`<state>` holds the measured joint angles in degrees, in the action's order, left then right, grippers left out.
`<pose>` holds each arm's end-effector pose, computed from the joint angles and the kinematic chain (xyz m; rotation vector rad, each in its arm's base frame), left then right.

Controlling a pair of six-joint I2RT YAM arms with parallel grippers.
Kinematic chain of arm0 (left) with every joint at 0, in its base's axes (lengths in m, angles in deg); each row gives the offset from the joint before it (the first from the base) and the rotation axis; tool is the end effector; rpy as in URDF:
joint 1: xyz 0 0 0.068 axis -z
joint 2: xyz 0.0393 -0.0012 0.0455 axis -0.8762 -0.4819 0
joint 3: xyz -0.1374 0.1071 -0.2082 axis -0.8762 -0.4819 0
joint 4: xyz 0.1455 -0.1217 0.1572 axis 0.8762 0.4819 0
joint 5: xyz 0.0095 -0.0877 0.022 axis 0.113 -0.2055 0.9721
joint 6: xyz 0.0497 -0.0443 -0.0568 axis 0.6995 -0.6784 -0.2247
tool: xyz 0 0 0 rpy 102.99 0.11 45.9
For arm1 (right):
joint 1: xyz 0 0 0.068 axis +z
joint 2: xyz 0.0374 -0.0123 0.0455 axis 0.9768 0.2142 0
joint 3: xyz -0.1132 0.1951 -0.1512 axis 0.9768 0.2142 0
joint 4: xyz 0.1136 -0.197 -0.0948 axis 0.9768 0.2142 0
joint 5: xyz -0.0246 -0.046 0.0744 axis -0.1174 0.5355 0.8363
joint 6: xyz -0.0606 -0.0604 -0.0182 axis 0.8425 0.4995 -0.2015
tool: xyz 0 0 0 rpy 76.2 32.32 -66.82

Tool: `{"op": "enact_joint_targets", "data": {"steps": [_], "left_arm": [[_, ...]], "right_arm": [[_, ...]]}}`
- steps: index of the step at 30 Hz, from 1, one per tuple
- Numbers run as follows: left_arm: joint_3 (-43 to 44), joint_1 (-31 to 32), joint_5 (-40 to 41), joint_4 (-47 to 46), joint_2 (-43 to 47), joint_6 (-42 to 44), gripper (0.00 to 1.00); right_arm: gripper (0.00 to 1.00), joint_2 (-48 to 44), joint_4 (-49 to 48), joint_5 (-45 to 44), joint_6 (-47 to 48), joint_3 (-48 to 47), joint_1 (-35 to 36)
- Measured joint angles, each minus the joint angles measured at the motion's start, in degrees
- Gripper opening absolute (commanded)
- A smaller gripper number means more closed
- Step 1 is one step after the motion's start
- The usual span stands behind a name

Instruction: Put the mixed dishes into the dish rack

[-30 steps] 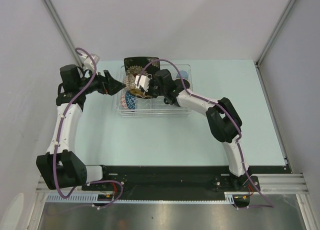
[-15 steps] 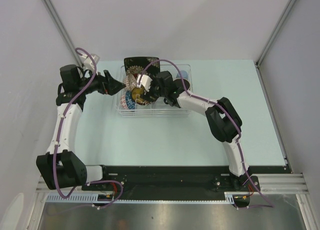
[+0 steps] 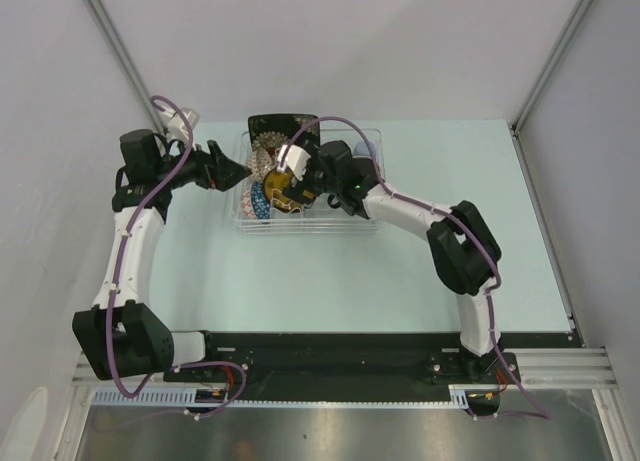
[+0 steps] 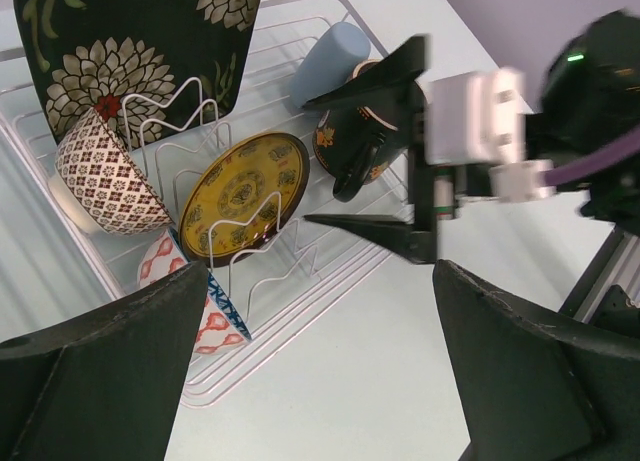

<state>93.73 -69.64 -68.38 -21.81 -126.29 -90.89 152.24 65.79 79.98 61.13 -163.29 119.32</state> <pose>0.2975 -0.0174 0.3529 0.3555 1.8832 -0.8509 0.3706 0.3509 0.2409 -1.3175 1.4340 0.2667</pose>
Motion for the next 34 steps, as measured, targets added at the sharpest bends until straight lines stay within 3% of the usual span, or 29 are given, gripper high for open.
{"op": "enact_joint_targets", "data": {"steps": [7,13,18,24,34], "left_arm": [[0.0,0.0,0.0,0.1,0.0,0.0,1.00],[-0.2,0.0,2.4,2.6,0.3,2.0,0.98],[-5.3,0.4,7.4,2.7,5.0,3.0,0.98],[-11.2,1.9,13.4,1.4,9.9,2.9,0.99],[-13.1,2.2,18.3,0.9,16.3,3.1,1.00]], "right_arm": [[1.00,-14.4,2.8,-7.4,-1.2,1.3,3.5],[1.00,-22.0,15.1,-19.2,-16.5,-6.4,5.9],[1.00,-33.1,24.2,-25.0,-29.9,3.2,4.0],[1.00,-34.5,34.8,-32.3,-40.3,6.3,4.4],[1.00,-34.6,38.5,-33.6,-43.2,7.6,5.0]]}}
